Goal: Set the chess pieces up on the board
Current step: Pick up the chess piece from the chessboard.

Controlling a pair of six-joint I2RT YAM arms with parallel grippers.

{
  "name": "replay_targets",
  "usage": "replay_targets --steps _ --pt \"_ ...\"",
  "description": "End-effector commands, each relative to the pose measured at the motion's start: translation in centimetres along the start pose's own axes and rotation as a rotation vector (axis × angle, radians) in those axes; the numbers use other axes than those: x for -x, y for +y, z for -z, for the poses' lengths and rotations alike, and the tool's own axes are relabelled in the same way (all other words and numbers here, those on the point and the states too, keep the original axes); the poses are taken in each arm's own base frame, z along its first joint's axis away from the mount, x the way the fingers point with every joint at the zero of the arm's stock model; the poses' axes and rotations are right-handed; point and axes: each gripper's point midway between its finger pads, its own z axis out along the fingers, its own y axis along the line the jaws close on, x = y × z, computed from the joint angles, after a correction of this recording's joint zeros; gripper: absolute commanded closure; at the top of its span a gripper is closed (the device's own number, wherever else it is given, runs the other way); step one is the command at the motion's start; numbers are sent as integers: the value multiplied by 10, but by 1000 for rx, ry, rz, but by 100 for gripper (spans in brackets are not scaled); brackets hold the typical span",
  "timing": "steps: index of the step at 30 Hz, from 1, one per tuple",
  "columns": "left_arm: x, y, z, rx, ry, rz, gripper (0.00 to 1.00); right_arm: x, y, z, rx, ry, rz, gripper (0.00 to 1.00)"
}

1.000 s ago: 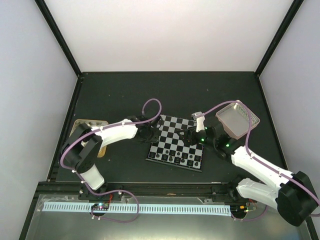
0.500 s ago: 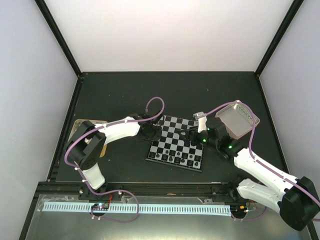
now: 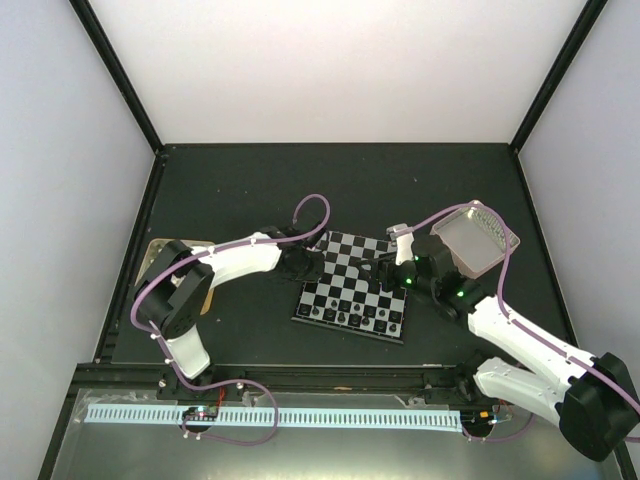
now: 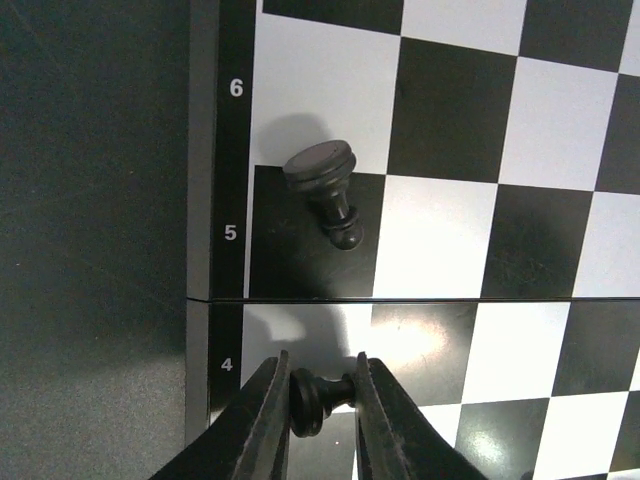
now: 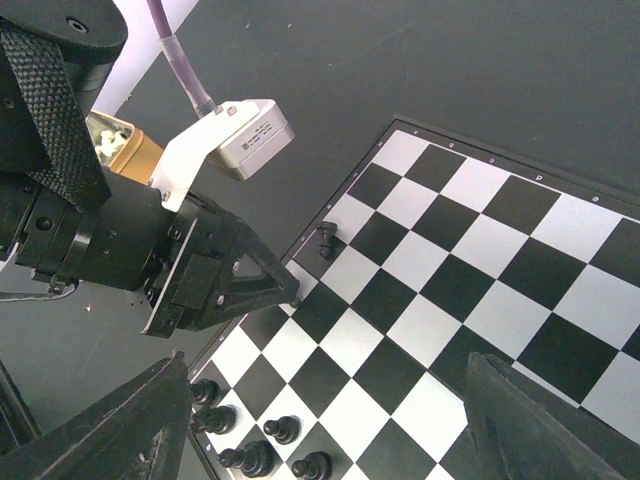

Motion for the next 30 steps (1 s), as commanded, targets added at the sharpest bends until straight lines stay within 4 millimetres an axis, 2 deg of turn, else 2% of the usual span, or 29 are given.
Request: replay_targets --steps 1,5,14,25,30 --pt "-3 -1 -3 1 40 -6 85 5 1 1 -3 -12 0 24" --pt "-2 -2 -2 -3 35 -6 91 4 1 1 -1 -13 -1 24" --pt "-3 -6 1 -36 20 4 93 -11 -5 -13 0 40 -48 25" --pt "-2 -24 11 -148 -3 29 93 -50 -1 -55 85 229 -183 29" --pt "0 -36 20 -227 -16 47 93 -54 14 -70 206 232 -293 35"
